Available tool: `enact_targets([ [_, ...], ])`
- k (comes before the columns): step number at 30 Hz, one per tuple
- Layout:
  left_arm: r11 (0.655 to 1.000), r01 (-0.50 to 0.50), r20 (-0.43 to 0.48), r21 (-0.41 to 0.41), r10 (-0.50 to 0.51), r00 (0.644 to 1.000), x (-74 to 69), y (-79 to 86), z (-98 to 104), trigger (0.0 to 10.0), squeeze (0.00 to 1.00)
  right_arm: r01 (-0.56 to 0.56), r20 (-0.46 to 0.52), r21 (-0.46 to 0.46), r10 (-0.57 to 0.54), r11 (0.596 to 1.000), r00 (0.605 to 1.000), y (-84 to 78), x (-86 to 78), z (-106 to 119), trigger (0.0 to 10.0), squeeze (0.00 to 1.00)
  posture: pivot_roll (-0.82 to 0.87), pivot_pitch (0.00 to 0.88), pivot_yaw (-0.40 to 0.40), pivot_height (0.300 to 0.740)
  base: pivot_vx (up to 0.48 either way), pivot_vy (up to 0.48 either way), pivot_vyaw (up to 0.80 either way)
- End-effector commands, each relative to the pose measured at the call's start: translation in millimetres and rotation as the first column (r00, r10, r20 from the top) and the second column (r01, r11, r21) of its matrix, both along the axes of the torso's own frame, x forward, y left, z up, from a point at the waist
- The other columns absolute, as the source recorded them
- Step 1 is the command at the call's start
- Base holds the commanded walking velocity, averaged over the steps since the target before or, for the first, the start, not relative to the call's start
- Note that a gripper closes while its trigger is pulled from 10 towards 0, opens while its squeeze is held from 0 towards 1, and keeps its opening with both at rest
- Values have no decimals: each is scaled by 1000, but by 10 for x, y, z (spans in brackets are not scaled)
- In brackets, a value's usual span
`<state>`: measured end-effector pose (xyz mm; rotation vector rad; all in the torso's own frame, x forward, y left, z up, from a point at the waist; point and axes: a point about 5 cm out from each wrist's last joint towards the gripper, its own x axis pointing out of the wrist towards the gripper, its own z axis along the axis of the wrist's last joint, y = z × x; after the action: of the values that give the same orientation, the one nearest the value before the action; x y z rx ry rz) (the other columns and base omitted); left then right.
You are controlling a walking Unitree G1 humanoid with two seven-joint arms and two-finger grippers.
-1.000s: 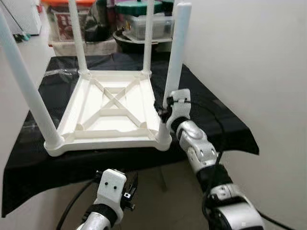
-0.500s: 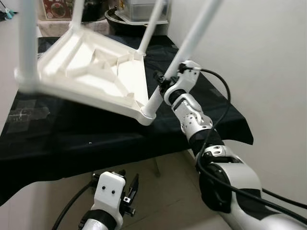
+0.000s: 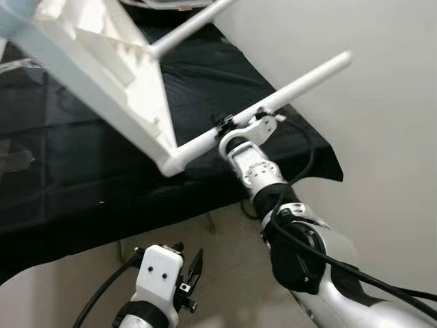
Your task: Building children table
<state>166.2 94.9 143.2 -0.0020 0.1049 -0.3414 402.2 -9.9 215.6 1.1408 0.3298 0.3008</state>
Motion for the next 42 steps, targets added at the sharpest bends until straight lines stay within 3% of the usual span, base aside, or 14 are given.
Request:
enact_targets([
  [1, 1000, -2, -14, 6, 2, 1000, -33, -8, -2, 10000, 0, -134, -119, -5, 132, 991, 984, 293, -155, -187, 0, 0, 178, 238, -143, 740, 0, 0, 0],
  [4, 1000, -2, -16, 7, 2, 1000, -47, -17, 12, 10000, 0, -85, -139, -2, 84, 996, 987, 269, -133, -166, 0, 0, 174, 241, -152, 740, 0, 0, 0],
  [5, 1000, -3, -16, 6, 3, 1000, -52, -20, 17, 10000, 0, -46, -160, 5, 46, 999, 986, 247, -119, -159, 7725, 0, 171, 242, -151, 740, 0, 0, 0],
  [6, 1000, -3, -16, 6, 3, 1000, -52, -20, 17, 10000, 0, -46, -160, 5, 46, 999, 986, 247, -119, -159, 7725, 0, 171, 242, -151, 740, 0, 0, 0],
  [7, 1000, -4, -17, 4, 4, 1000, -56, -25, 22, 10000, 0, 7, -167, -35, -13, 999, 986, 196, -94, -153, 10000, 0, 167, 244, -153, 740, 0, 0, 0],
  [13, 1000, -6, -18, 2, 6, 1000, -60, -36, 31, 10000, 0, 118, -186, -58, -127, 991, 974, 77, -44, -126, 10000, 0, 168, 247, -157, 740, 0, 0, 0],
  [14, 1000, -9, -18, 1, 9, 1000, -59, -41, 34, 10000, 0, 179, -206, -63, -188, 982, 960, 1, -20, -118, 10000, 106, 167, 248, -157, 740, 0, 0, 0],
  [16, 1000, -9, -18, 1, 9, 1000, -59, -41, 34, 10000, 0, 179, -206, -63, -188, 982, 960, 1, -20, -118, 10000, 106, 167, 248, -157, 740, 0, 0, 0],
  [17, 1000, -11, -20, 1, 11, 1000, -58, -46, 36, 10000, 0, 225, -215, -56, -232, 973, 949, -61, 2, -96, 10000, 1000, 165, 250, -159, 740, 0, 0, 0],
  [20, 1000, -11, -22, 0, 11, 1000, -51, -58, 35, 10000, 0, 254, -210, 0, -249, 967, 946, -99, 29, -29, 10000, 1000, 162, 248, -159, 740, 0, 0, 0],
  [21, 1000, -11, -23, 1, 11, 1000, -50, -61, 33, 10000, 0, 248, -199, 27, -238, 968, 951, -92, 35, 1, 10000, 0, 162, 248, -159, 740, 0, 0, 0],
  [32, 1000, -16, -29, 8, 17, 999, -12, -55, 9, 10000, 0, 280, -264, 5, -269, 960, 926, -171, 35, -79, 10000, 0, 146, 241, -149, 740, 0, 0, 0],
  [39, 1000, -17, -29, 12, 18, 999, 9, -56, -4, 10000, 0, 319, -302, -34, -314, 947, 900, -336, 45, -188, 10000, 0, 143, 235, -149, 740, 0, 0, 0],
  [42, 1000, -15, -30, 16, 16, 999, 35, -52, -29, 10000, 0, 341, -283, -117, -360, 933, 889, -558, 51, -282, 10000, 0, 131, 206, -144, 740, 0, 0, 0],
])
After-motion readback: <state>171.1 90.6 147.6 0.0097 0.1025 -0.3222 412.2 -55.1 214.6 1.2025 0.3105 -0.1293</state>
